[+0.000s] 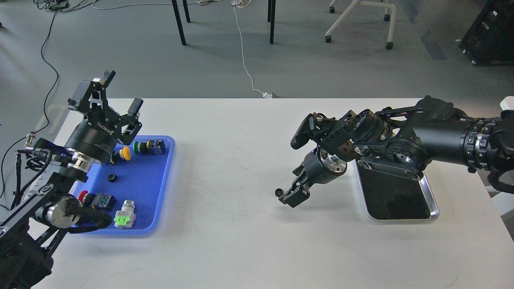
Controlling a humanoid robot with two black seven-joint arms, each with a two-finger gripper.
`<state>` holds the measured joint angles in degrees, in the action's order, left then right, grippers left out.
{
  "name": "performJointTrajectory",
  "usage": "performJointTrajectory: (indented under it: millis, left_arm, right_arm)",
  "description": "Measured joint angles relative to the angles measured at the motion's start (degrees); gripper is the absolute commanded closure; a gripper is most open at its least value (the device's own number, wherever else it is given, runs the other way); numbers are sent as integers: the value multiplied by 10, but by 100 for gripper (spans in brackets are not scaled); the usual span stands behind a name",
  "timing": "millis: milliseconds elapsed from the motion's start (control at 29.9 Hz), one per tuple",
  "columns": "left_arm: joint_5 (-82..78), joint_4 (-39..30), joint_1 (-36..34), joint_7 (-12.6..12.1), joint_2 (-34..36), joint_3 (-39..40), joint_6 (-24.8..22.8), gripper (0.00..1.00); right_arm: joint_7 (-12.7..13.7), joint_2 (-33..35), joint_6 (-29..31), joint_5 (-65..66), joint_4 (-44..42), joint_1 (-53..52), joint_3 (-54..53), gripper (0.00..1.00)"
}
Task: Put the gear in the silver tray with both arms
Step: 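Lower the right gripper onto the gear and close it, then carry the gear with the right arm over the silver tray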
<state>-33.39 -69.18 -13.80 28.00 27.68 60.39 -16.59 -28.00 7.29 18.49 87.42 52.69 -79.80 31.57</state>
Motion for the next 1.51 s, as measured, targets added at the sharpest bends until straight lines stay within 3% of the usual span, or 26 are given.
performJointTrajectory:
  millis: [167,368,803,1004,1305,1506]
  left_arm:
    - [0,-2,1,0,-1,0,1,2]
    - [0,-5,3,0,-2,1,1,2]
    - [0,-5,6,0,-3,1,1,2]
    - [0,-6,6,0,-3,1,1,2]
    - [0,-6,6,0,-3,1,1,2]
    - [0,-6,6,0,-3,0,1,2]
  right_arm:
    - [0,-37,-48,1,-24,0,28,8]
    - [0,-66,-62,0,-41,1,48,10]
    - [0,-72,-62,0,-50,4,68,44]
    - [0,-72,-62,0,-51,4,68,51]
    - [0,-72,-60,0,-51,5,68,51]
    - [0,-72,-59,0,-51,5,68,68]
